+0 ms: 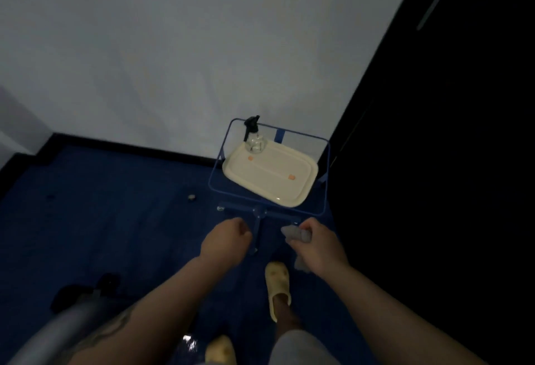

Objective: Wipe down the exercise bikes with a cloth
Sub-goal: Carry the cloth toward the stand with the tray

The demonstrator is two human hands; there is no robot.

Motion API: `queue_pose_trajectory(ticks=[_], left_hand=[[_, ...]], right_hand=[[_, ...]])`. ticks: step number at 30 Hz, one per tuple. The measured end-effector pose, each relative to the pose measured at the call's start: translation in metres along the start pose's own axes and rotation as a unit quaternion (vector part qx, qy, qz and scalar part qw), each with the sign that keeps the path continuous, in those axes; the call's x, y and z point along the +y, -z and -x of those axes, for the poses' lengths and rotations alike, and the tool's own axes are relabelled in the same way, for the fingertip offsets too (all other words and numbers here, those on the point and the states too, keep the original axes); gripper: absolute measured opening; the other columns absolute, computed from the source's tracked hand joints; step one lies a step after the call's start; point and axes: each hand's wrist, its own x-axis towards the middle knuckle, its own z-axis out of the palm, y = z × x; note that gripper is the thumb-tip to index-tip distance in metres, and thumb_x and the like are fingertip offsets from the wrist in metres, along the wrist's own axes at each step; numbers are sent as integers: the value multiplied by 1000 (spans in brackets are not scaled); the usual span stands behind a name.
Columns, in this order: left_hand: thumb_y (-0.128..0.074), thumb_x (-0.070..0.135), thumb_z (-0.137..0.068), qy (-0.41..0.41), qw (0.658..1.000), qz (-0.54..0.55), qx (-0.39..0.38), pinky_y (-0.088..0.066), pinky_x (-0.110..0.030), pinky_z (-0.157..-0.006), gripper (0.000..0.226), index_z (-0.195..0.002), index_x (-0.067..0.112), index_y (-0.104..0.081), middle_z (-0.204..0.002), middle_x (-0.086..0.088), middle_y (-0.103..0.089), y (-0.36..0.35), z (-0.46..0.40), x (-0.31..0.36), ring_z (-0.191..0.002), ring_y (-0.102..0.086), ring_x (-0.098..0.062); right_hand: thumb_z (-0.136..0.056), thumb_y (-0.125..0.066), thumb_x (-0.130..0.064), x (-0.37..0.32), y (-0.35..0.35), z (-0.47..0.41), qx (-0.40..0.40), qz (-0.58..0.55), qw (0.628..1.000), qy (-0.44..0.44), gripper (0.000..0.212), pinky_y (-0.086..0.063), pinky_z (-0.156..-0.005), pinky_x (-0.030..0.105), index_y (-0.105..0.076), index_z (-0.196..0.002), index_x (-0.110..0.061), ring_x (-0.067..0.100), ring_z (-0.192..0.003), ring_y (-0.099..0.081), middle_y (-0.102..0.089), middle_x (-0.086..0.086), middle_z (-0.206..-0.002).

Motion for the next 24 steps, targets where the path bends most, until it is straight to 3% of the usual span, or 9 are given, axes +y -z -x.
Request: queue_pose_trajectory(ticks=[6, 10, 13, 16, 18, 21, 24], left_hand=[[-46, 27, -93, 80, 996, 26, -26, -49, -31, -73, 22, -99, 16, -64, -99, 3, -65, -13, -60, 8, -87, -59, -15], [-44, 24, -92, 112, 991, 67, -26, -52, -36, -75, 27, -92, 8, -66, -89, -2, -68, -12, -105, 24, -84, -62, -18], [-46, 26, -90, 133, 988, 82, -1, -50, -33, -71, 23, -95, 17, -66, -92, 3, -67, -15, -127, 22, -85, -61, -16], [-48, 28, -90, 156, 982, 103, -7, -51, -34, -78, 20, -95, 20, -65, -99, 4, -67, -25, -136, 10, -90, -61, -16], [-48, 29, -90, 163, 981, 103, -11, -51, -34, -78, 19, -93, 20, -65, -100, 3, -67, -32, -138, 1, -90, -61, -16], [-48, 30, -91, 169, 981, 92, -13, -45, -30, -72, 18, -93, 22, -63, -101, 4, -67, -38, -139, -8, -90, -60, -14], [-47, 30, -92, 173, 980, 94, -26, -46, -29, -73, 17, -95, 23, -63, -101, 4, -66, -37, -134, -7, -90, -60, -14]], right_hand=[[-90, -62, -35, -12, 3, -109, -61, 6, 998, -12, 22, -56, -77, 37, -53, -100, -17, 17, -88, -62, -63, -1, -104], [-91, -61, -33, -33, -2, -189, -44, 62, 997, 21, 27, -49, -77, 32, -51, -107, -14, 23, -97, -58, -57, 6, -113], [-92, -59, -31, -40, -19, -239, -38, 93, 994, 45, 30, -50, -85, 36, -50, -114, -11, 25, -104, -56, -55, 9, -119], [-95, -54, -31, -37, -39, -273, -34, 129, 990, 40, 33, -48, -91, 41, -49, -119, -9, 27, -111, -52, -53, 12, -123], [-97, -49, -30, -28, -52, -286, -32, 169, 984, 37, 37, -44, -96, 40, -46, -126, -8, 28, -121, -45, -48, 13, -132], [-99, -44, -30, -11, -65, -286, -101, 241, 965, 30, 49, -31, -110, 42, -33, -142, -12, 27, -139, -24, -29, 11, -151], [-96, -49, -33, -6, -58, -277, -120, 277, 952, 41, 62, -21, -116, 42, -20, -148, -16, 27, -145, -12, -14, 9, -158]])
